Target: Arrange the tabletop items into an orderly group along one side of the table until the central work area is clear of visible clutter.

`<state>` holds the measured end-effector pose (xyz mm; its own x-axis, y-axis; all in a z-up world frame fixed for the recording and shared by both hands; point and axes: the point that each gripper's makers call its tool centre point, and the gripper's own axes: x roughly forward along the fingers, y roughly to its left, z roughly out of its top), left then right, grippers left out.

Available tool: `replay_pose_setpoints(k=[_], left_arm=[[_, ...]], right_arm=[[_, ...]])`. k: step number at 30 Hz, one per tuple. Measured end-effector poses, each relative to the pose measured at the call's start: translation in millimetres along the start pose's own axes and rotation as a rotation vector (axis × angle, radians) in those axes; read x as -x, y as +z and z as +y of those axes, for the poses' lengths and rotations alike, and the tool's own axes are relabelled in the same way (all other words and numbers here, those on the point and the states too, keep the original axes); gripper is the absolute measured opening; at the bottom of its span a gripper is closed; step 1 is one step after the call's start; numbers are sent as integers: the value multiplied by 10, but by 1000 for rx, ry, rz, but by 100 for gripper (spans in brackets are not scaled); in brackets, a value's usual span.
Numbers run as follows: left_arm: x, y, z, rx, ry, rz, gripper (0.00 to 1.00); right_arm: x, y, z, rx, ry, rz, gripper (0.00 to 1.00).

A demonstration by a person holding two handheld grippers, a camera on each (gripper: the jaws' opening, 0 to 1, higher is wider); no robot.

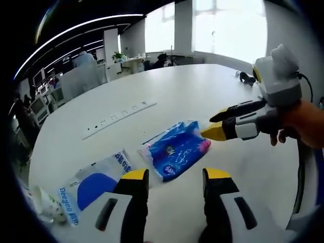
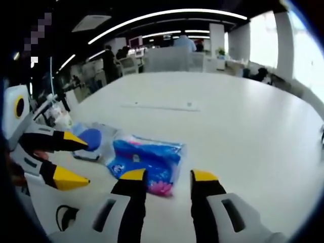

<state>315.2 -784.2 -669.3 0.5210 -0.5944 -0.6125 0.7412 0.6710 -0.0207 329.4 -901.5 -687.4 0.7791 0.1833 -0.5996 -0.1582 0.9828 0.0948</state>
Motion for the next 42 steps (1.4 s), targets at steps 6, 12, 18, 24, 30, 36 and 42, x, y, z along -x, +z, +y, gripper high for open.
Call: replay_pose_setpoints(k=[6,12,18,24,30,36,42], left_arm=[[90,42,1,8,-12,-10,43],[182,46,-35,3,-32,-11,49],[287,64,-19,1,-34,-20,53],[366,26,-42,9,-35,-19,58],[449,36,-34,13,-36,-28,65],[533,20,-48,26,-46,-31,72],[612,23,-71,34,-53,-48,83]], right_arm=[[57,39,65,16,12,-8,37],[131,75,87,36,18,-11,41],[222,128,94,48,20,-19,46],[295,173,159,59,30,-27,50],[367,240,230,77,46,-44,60],[437,267,321,104,72,-60,70],[520,264,382,108,82,-70,78]])
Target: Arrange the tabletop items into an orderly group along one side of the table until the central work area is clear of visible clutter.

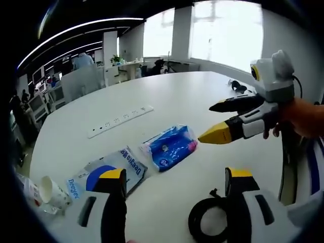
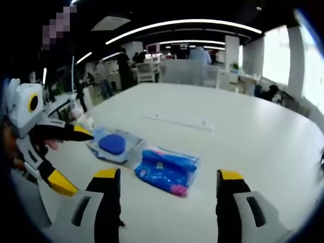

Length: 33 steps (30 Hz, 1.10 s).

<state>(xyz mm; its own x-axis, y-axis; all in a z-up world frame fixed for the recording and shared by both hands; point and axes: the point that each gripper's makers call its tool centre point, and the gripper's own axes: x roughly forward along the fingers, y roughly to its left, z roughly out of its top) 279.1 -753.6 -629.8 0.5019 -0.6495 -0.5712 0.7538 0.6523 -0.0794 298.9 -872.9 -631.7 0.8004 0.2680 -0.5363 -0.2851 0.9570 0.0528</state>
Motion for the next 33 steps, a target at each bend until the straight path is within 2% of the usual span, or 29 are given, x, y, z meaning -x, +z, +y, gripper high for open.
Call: replay_pose_setpoints(k=[3,9,20,33], left_arm=[[21,-5,-11,22,-2,-7,93],[98,5,-27,35,3,-32,99],[255,-72,-4,16,19,-41,99],[456,-173,88,-61,49,-33,97]], right_arm=[[37,-1,41,4,6,-1,82],[93,-10,99,13,16,-8,86],[226,-19,186,44,31,-18,88],[380,-53,323,73,54,-27,83]])
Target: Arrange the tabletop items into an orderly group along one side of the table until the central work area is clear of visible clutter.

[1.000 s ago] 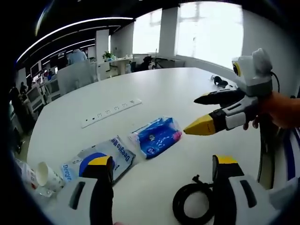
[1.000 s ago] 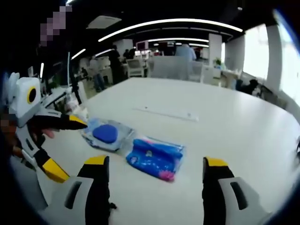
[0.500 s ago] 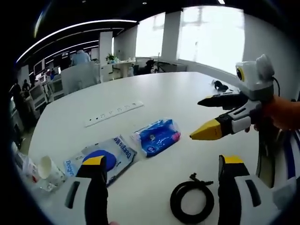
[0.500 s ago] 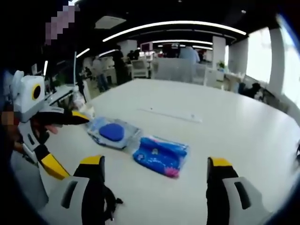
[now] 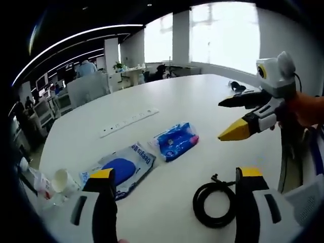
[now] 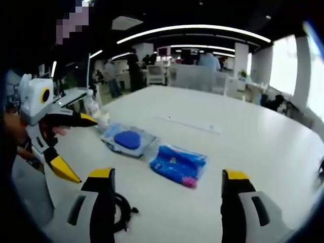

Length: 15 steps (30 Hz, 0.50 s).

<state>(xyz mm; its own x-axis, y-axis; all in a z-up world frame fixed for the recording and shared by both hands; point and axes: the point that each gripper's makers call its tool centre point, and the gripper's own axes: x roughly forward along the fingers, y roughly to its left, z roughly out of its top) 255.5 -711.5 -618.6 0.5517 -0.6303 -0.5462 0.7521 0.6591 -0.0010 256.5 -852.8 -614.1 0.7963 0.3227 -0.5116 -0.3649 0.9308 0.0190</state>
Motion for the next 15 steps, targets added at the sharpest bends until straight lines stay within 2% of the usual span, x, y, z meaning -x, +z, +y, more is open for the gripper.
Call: replay_pose_setpoints(k=[15], left_arm=[[93,-127,-7,-28,7,15,96]], right_arm=[[65,-100,143,0,20,7,82]])
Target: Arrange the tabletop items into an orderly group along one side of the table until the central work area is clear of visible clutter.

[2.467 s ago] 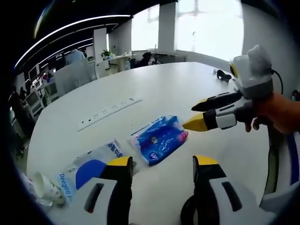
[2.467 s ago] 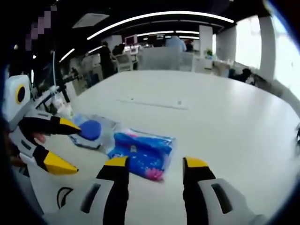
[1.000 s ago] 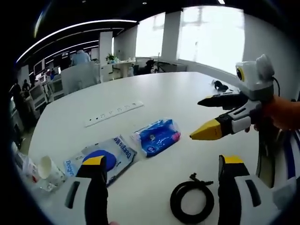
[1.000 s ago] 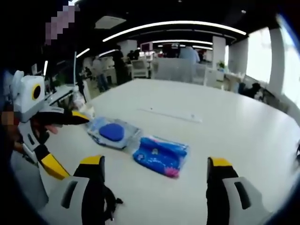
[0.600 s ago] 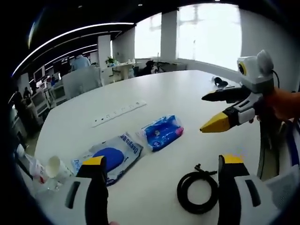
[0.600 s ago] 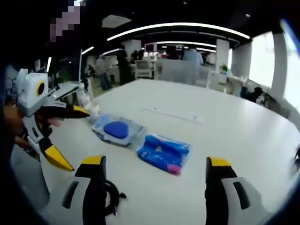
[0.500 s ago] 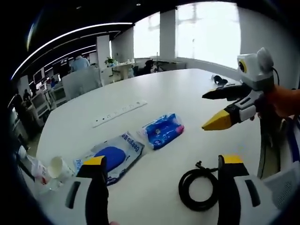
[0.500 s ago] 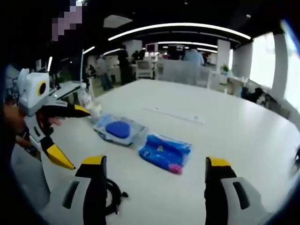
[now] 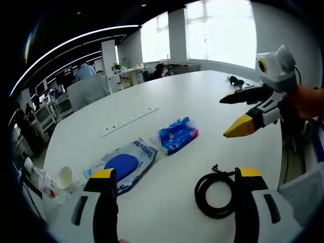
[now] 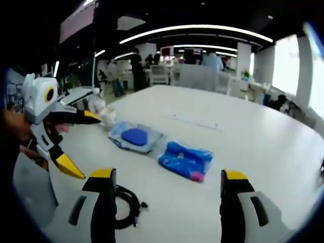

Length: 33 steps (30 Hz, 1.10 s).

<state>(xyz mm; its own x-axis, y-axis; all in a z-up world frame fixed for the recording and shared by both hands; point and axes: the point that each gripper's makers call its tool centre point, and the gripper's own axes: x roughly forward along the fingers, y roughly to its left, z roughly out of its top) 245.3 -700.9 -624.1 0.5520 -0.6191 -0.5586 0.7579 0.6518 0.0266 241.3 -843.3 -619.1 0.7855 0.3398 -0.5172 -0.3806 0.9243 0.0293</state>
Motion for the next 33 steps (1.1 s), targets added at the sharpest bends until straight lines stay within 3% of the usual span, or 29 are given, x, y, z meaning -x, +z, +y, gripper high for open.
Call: replay_pose_setpoints(k=[11,15,33], left_arm=[[46,-80,2,-3,9,1,94],[48,-135,-15,-23,10,10,93],[61,-255,-90,-48,-2,19,87]], right_arm=[[18,-115,78,-16,19,9,79],[34,-182,139,-19,37,21,71],[68,-432,267,-35,86,79,55]])
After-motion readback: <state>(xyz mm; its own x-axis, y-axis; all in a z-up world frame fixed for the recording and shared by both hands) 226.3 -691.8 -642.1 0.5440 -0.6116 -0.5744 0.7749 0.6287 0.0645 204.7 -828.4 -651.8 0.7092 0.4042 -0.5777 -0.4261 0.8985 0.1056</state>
